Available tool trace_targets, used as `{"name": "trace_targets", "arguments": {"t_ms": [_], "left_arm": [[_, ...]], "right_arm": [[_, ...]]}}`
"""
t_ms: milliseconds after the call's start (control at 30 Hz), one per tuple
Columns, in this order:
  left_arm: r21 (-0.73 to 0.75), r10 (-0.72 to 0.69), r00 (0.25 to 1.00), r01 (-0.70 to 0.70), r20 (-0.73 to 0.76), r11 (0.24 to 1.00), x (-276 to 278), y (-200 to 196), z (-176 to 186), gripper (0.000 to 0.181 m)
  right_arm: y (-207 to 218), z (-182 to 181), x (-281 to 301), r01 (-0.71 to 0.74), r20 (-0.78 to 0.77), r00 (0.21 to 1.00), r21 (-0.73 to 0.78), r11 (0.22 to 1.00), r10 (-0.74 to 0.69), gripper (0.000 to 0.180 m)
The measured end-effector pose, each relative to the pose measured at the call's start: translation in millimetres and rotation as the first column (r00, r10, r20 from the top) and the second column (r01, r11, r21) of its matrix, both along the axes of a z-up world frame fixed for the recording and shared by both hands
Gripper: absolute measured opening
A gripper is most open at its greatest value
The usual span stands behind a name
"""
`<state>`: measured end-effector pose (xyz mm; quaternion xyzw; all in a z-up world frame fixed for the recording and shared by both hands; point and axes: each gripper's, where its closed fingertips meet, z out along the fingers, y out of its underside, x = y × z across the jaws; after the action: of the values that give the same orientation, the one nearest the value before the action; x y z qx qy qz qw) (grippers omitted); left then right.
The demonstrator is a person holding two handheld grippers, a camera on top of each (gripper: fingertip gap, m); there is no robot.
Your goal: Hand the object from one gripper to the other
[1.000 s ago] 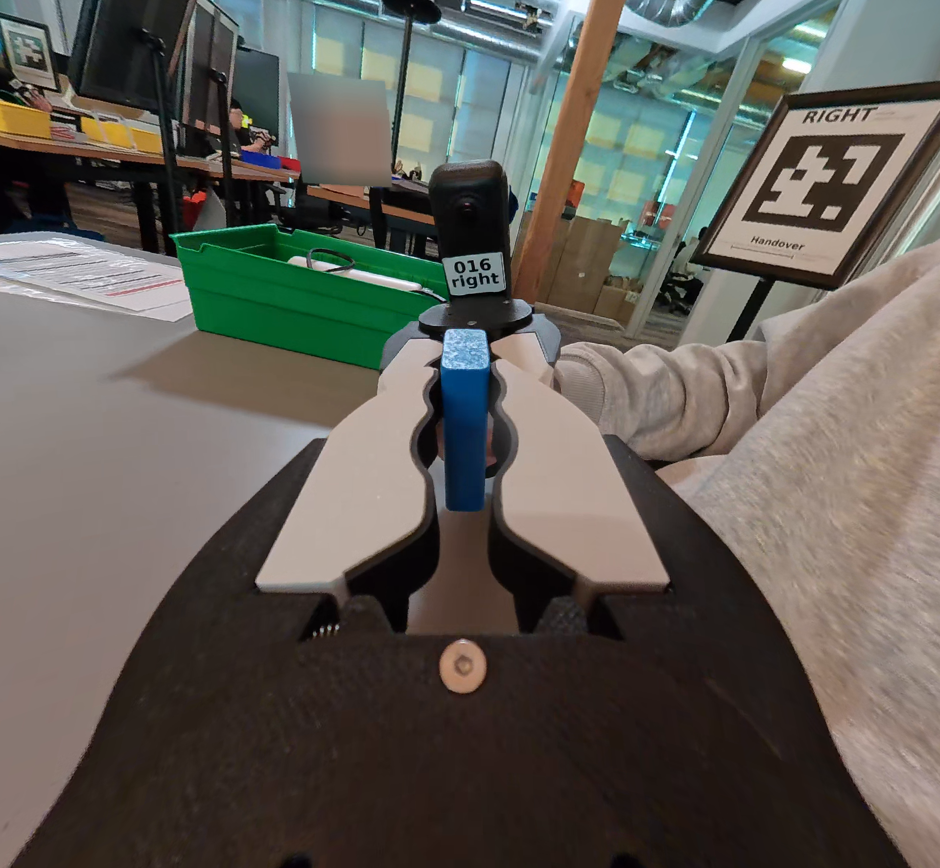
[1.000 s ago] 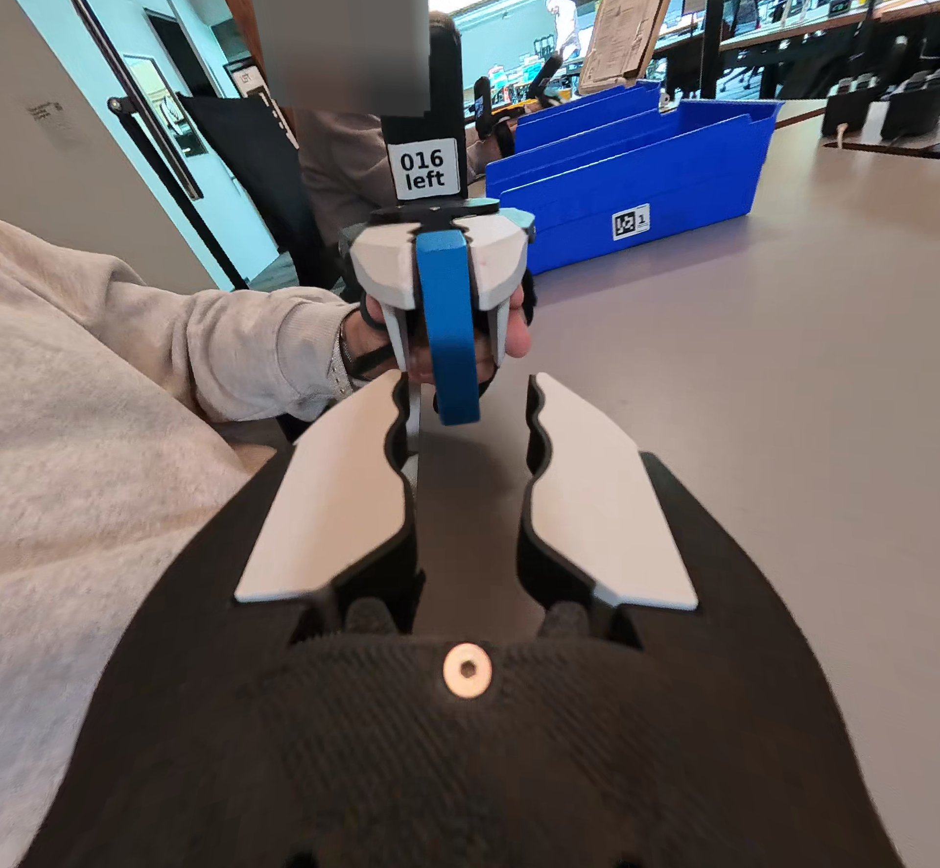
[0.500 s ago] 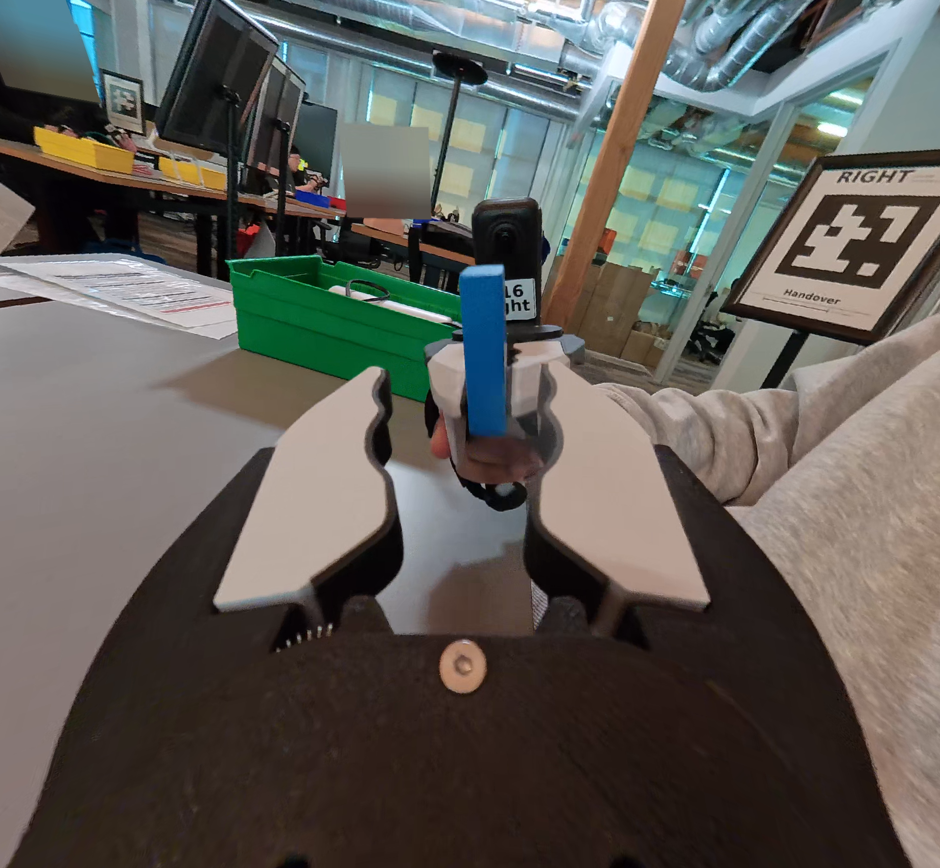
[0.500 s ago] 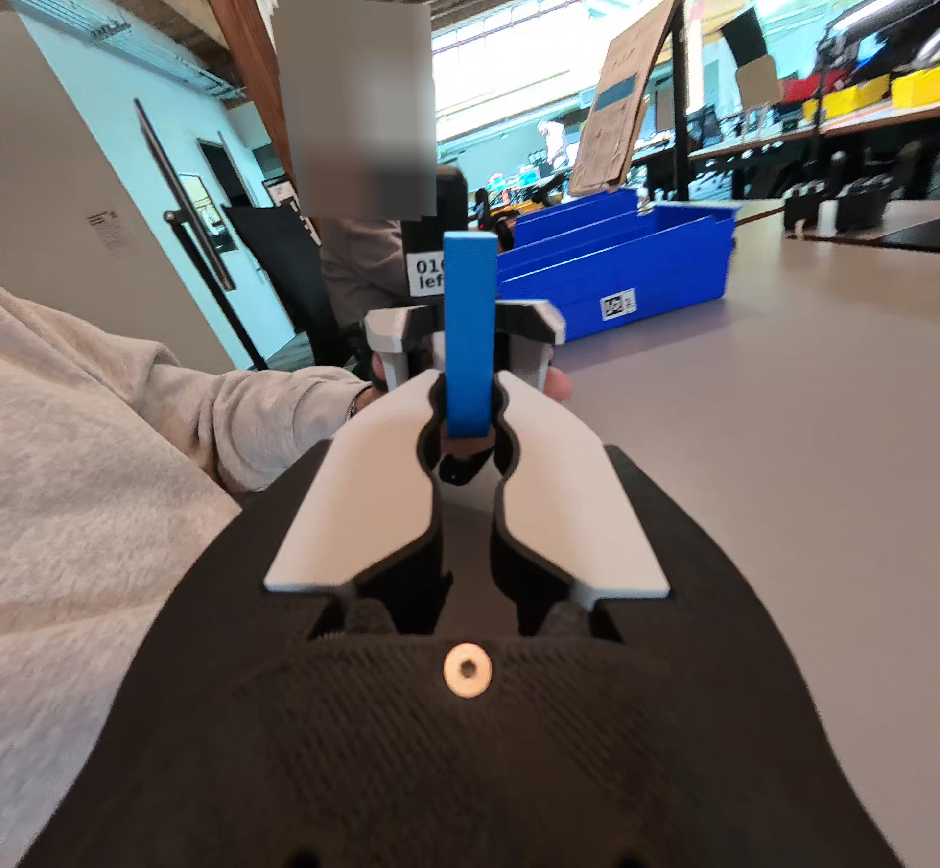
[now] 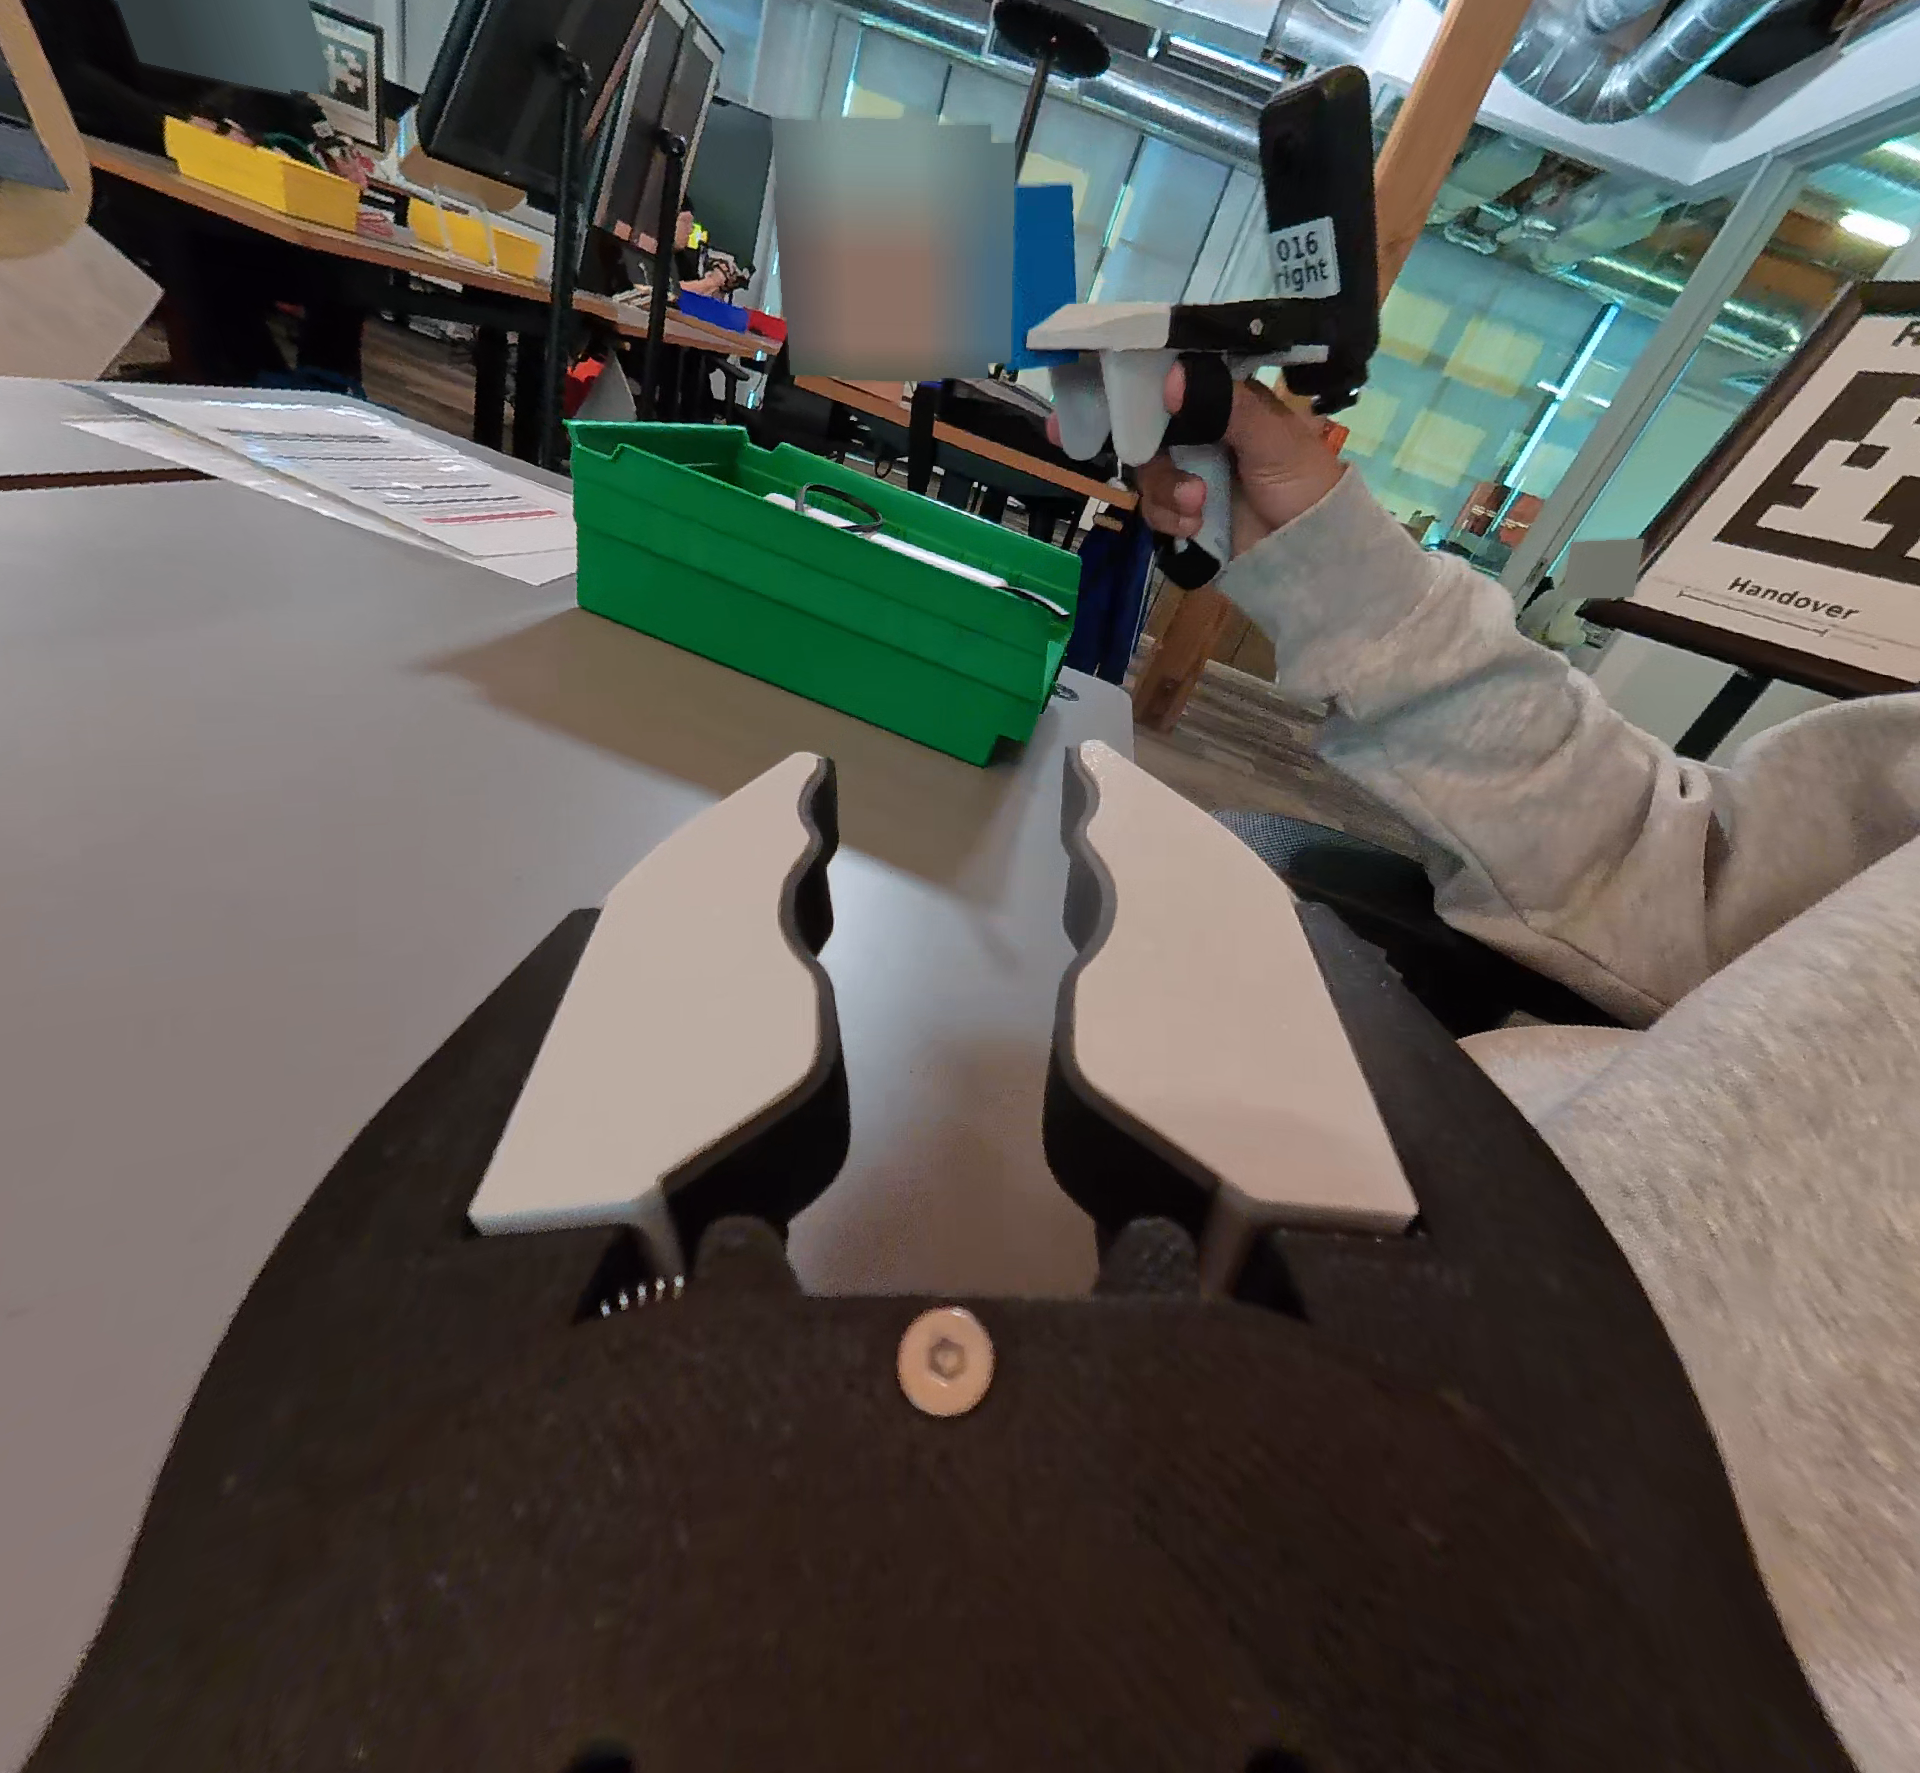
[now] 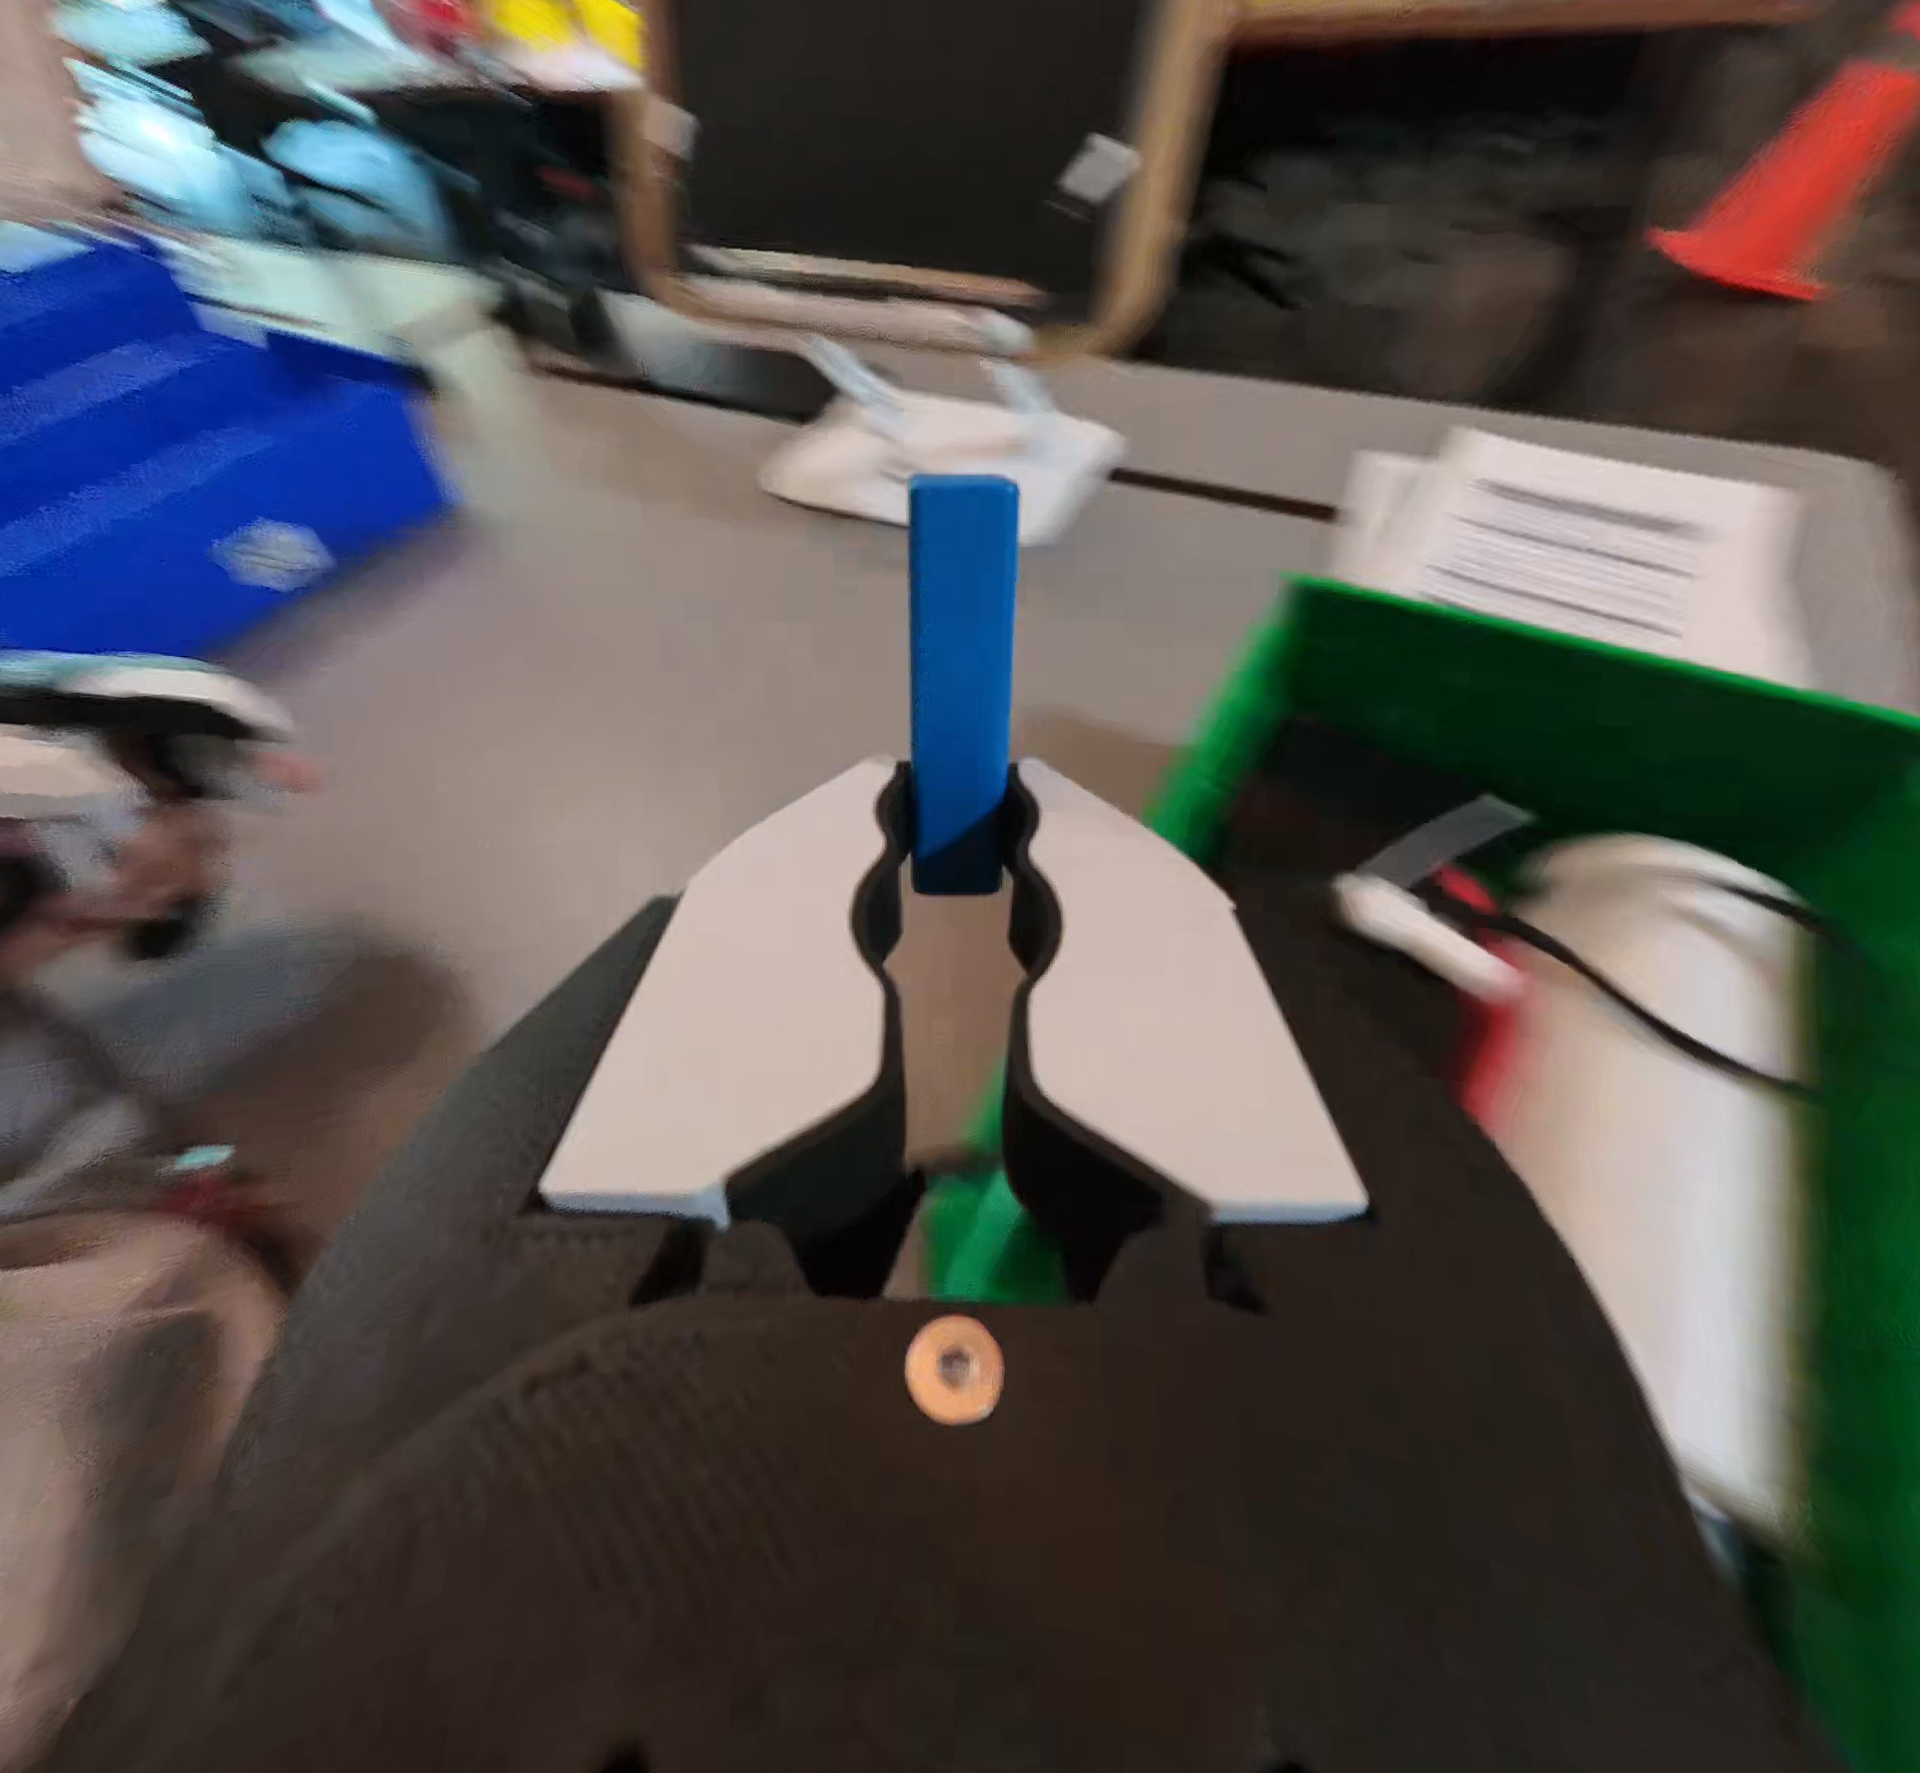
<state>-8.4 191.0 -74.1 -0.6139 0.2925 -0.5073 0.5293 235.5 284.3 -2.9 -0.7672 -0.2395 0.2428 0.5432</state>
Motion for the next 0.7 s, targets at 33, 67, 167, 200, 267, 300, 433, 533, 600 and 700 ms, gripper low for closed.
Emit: {"name": "trace_targets", "arguments": {"t_ms": [33, 67, 167, 200, 267, 300, 433, 533, 600, 700], "left_arm": [[-0.005, 0.002, 1.0, -0.002, -0.002, 1.0, -0.2, 1.1, -0.9, 0.041], [-0.012, 0.002, 1.0, -0.002, -0.003, 1.0, -0.2, 1.9, -1.8, 0.041], [-0.028, 0.009, 1.0, -0.009, -0.005, 1.0, -0.7, 3.8, -3.6, 0.04], [-0.029, 0.01, 1.0, -0.01, -0.006, 1.0, -0.8, 4.1, -3.8, 0.04], [-0.031, 0.01, 1.0, -0.01, -0.013, 0.999, -0.5, 4.5, -5.1, 0.04], [-0.033, 0.009, 1.0, -0.01, -0.017, 0.999, -0.3, 4.6, -5.8, 0.04], [-0.035, 0.008, 0.999, -0.009, -0.038, 0.999, 1.0, 4.7, -9.1, 0.04], [-0.036, 0.001, 0.998, -0.003, -0.058, 0.999, 3.0, 4.2, -12.2, 0.04], [-0.036, -0.006, 0.998, 0.003, -0.07, 0.999, 4.5, 3.1, -13.9, 0.04], [-0.035, -0.013, 0.997, 0.01, -0.081, 0.999, 5.9, 1.8, -15.2, 0.04]], "right_arm": [[6.5, -6.9, 28.9, 0.1, 0.081, 0.992, -0.009, 0.995, -0.099, 0.017], [10.6, -14.0, 57.3, 0.191, 0.157, 0.97, -0.014, 0.981, -0.187, 0.017], [11.8, -35.7, 124.5, 0.374, 0.293, 0.893, -0.06, 0.926, -0.341, 0.017], [10.6, -42.1, 138.1, 0.402, 0.306, 0.881, -0.084, 0.912, -0.36, 0.017], [9.6, -49.9, 154.3, 0.428, 0.294, 0.876, -0.112, 0.897, -0.382, 0.017], [9.5, -52.8, 157.8, 0.431, 0.281, 0.88, -0.128, 0.893, -0.384, 0.017], [12.9, -64.0, 160.6, 0.439, 0.273, 0.881, -0.167, 0.883, -0.386, 0.017], [20.2, -78.5, 152.7, 0.421, 0.275, 0.89, -0.194, 0.886, -0.363, 0.018], [24.6, -91.2, 151.6, 0.42, 0.305, 0.886, -0.208, 0.884, -0.349, 0.041], [25.5, -92.2, 160.7, 0.457, 0.382, 0.846, -0.157, 0.876, -0.373, 0.037]]}}
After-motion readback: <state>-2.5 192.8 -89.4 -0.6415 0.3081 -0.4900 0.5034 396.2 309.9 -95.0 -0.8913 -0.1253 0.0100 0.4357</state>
